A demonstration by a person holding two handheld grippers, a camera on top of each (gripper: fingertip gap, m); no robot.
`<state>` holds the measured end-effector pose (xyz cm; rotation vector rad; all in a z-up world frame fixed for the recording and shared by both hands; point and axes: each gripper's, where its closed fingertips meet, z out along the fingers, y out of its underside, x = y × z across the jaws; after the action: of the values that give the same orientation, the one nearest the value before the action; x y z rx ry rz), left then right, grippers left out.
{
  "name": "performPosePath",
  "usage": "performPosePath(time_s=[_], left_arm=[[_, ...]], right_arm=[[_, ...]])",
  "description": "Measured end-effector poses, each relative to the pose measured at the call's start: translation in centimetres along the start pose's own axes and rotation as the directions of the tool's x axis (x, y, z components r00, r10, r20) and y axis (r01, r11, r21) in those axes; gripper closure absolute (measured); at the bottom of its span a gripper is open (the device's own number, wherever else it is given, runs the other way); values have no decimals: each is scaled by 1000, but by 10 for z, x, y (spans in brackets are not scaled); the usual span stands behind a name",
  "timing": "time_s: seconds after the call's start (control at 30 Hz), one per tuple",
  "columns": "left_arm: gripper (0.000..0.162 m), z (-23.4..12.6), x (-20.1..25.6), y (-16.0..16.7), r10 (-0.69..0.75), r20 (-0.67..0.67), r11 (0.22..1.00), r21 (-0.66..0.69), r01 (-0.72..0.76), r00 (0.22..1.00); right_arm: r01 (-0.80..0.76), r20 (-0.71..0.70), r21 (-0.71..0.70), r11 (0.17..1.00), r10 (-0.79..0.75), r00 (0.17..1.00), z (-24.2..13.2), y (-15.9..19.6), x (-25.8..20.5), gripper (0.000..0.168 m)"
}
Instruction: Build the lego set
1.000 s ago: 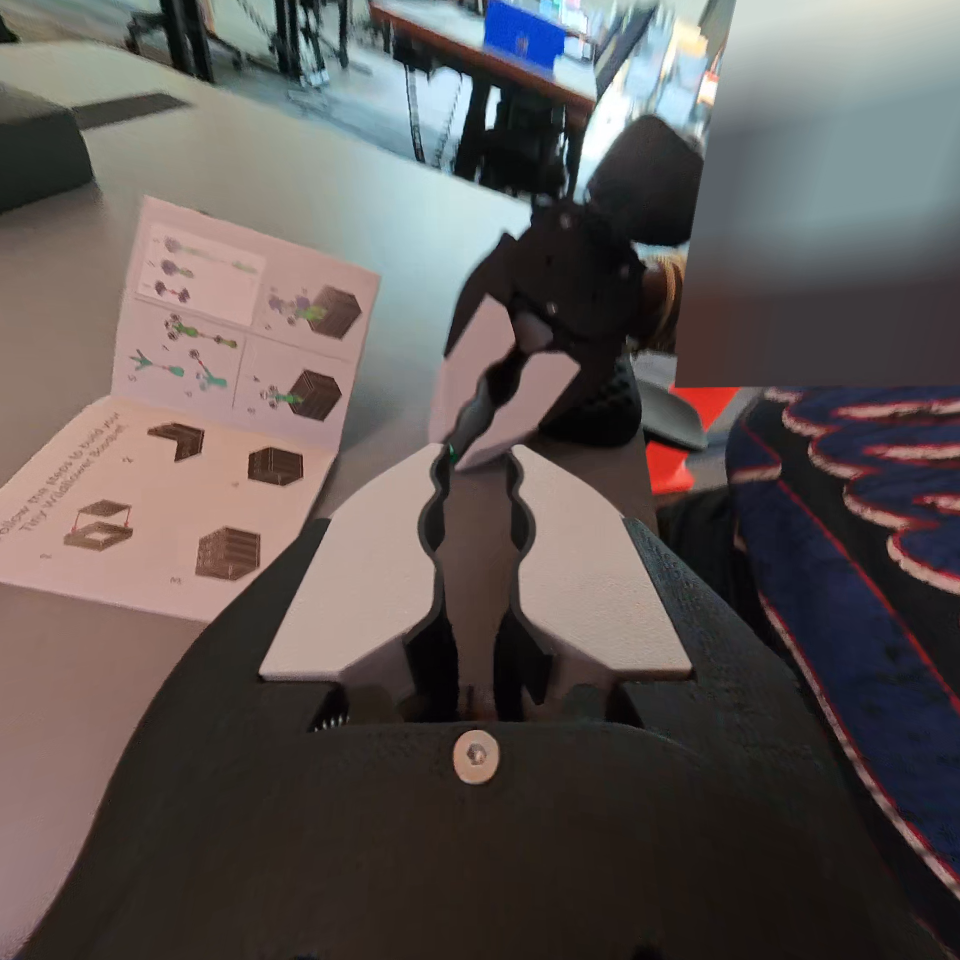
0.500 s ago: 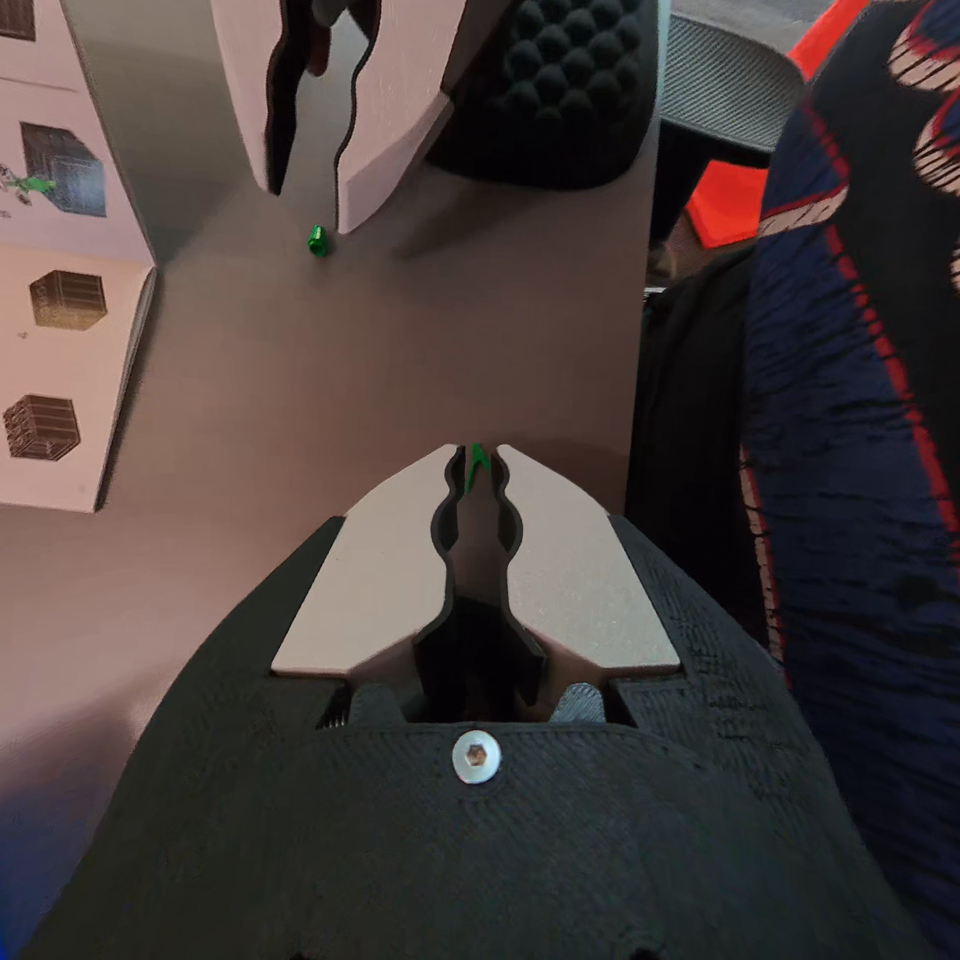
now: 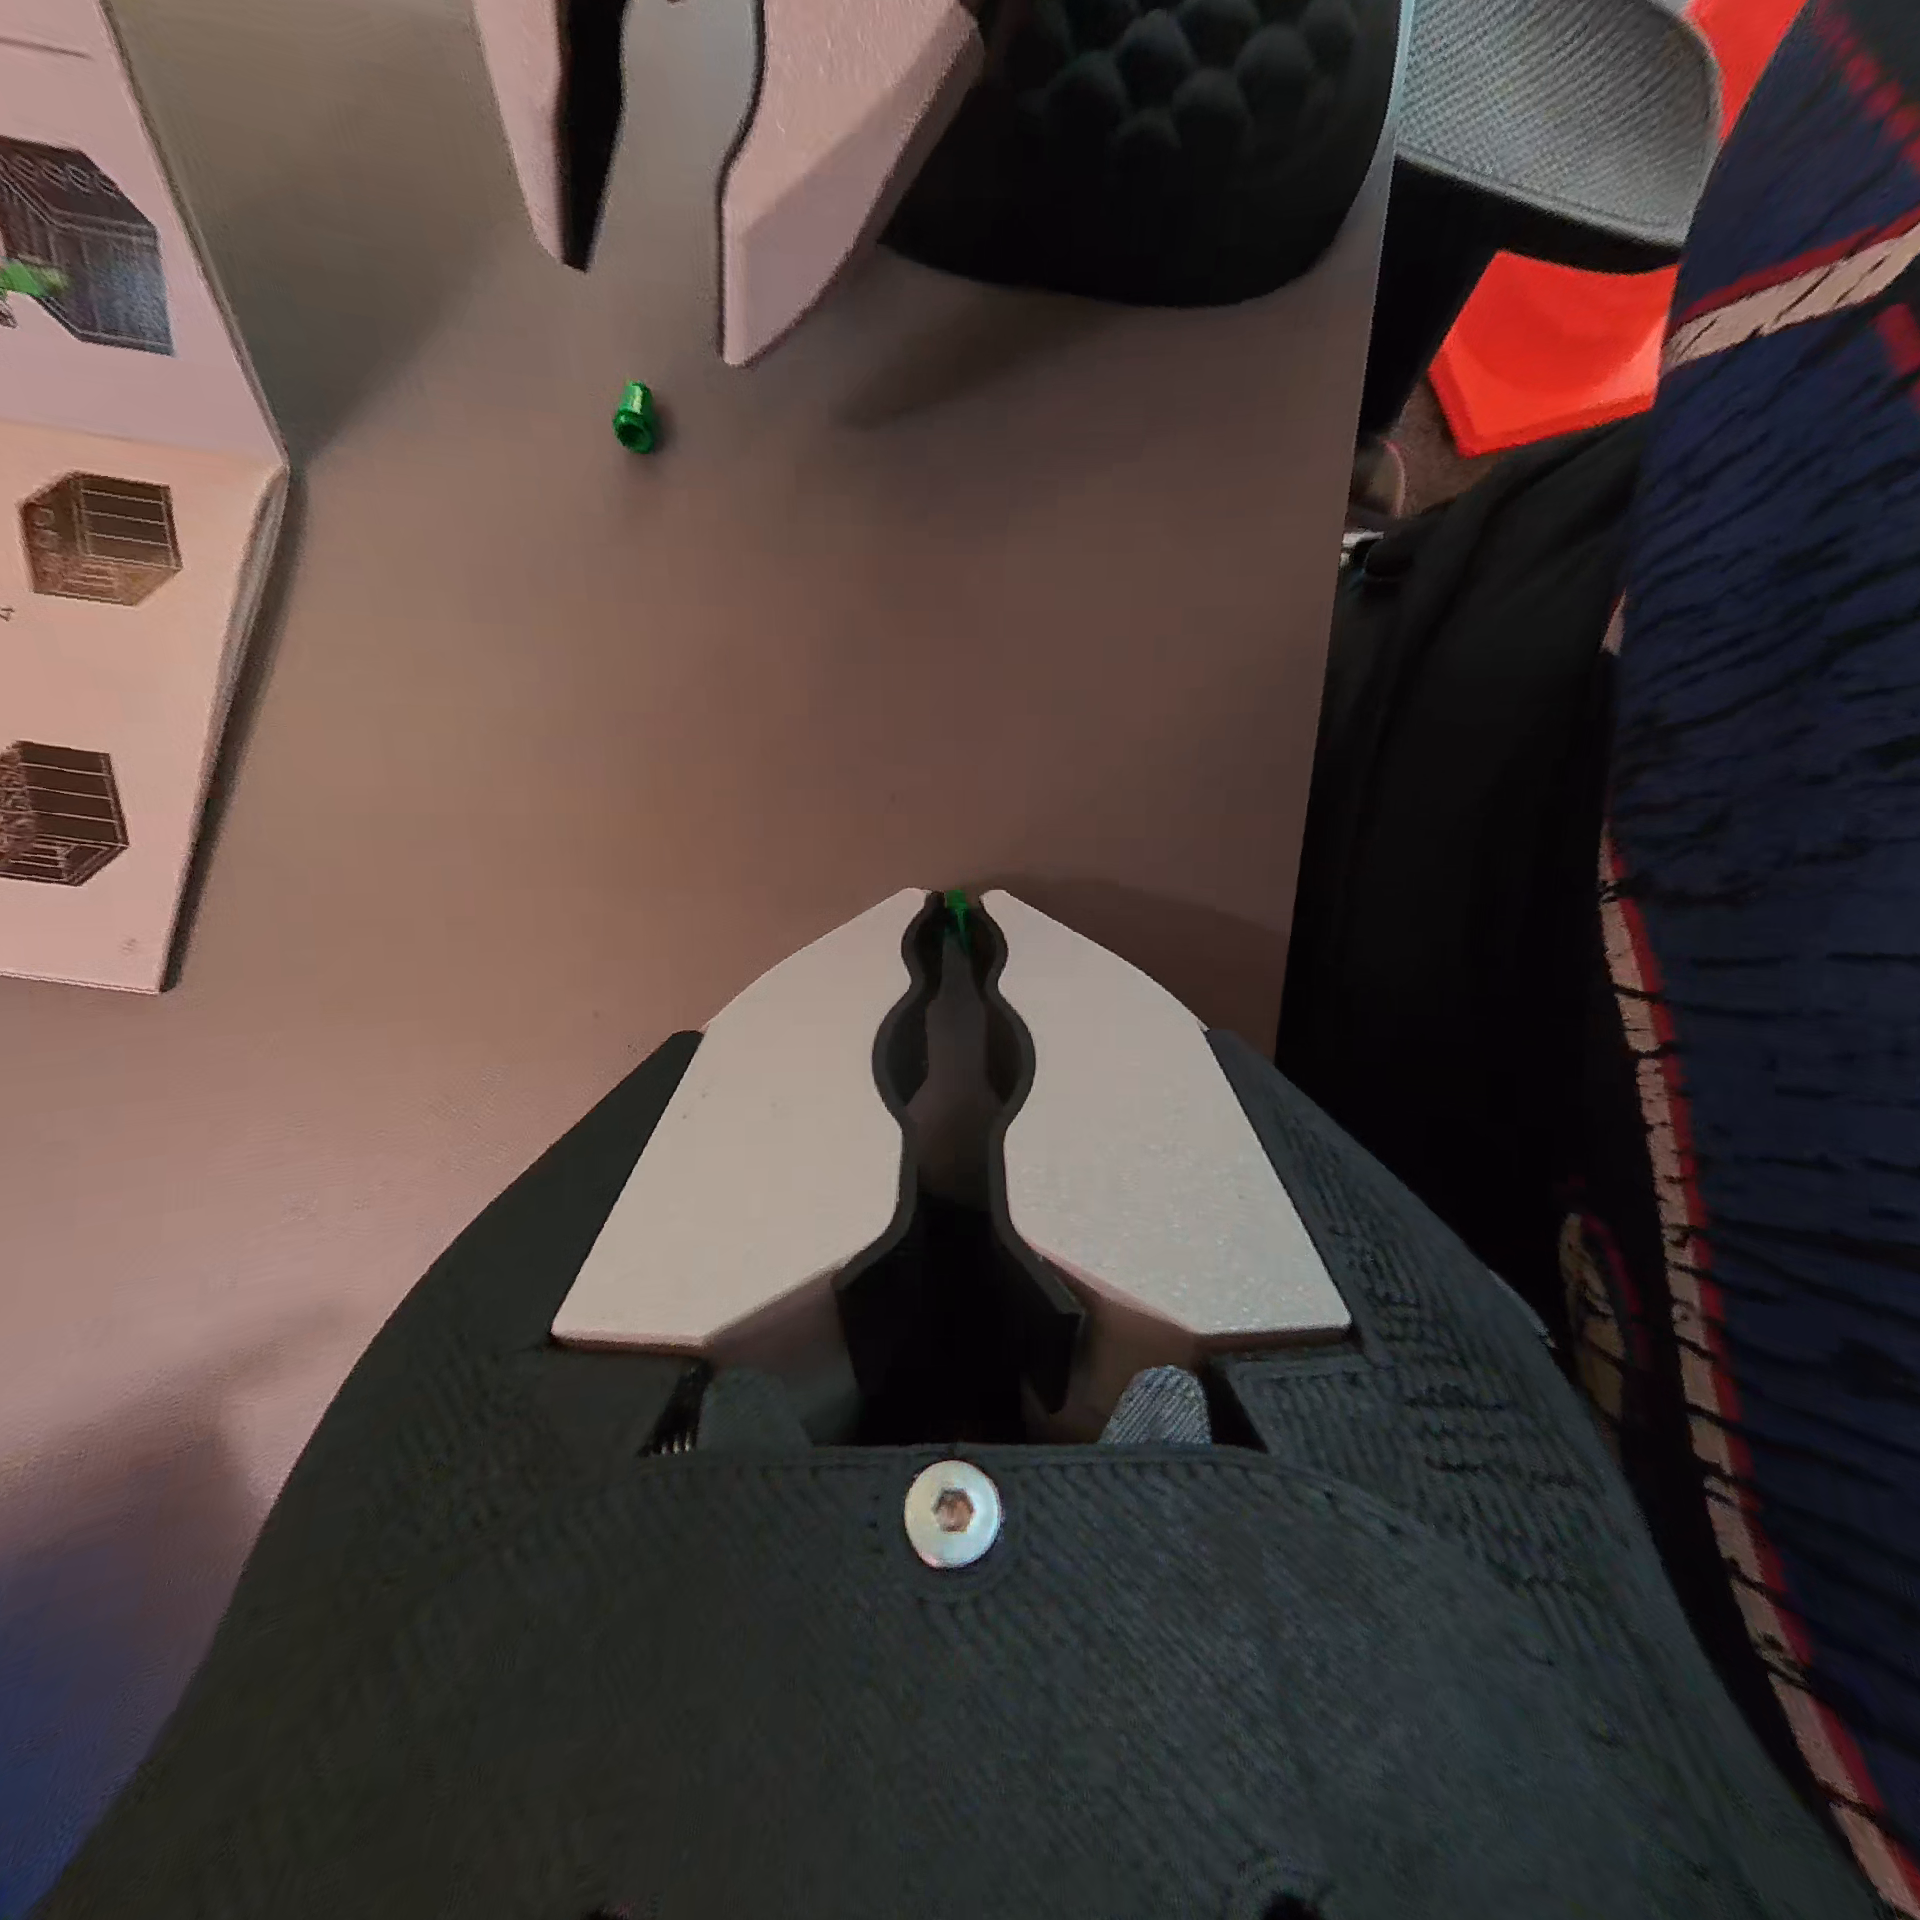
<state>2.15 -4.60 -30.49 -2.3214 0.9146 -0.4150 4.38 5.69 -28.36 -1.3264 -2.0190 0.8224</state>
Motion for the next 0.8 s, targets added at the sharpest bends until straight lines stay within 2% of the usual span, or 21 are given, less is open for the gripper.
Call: performPosePath(time_s=[0.23, 0.43, 0.57, 0.8], left_arm=[[157, -21, -21, -34, -45, 24, 969, 244, 38, 999], [157, -41, -41, -69, -87, -46, 844, 528, 98, 995], [157, -48, -42, -74, -94, -92, 799, 587, 130, 991], [157, -51, -41, -73, -87, -116, 787, 601, 140, 989]], right_arm=[[24, 24, -81, 996, -22, 999, 3, 0, 1, 146], [92, 71, -254, 963, -77, 995, 13, 10, 8, 150], [113, 133, -281, 953, -78, 988, 19, 12, 3, 150], [50, 146, -296, 954, -7, 989, 22, 16, 2, 160]])
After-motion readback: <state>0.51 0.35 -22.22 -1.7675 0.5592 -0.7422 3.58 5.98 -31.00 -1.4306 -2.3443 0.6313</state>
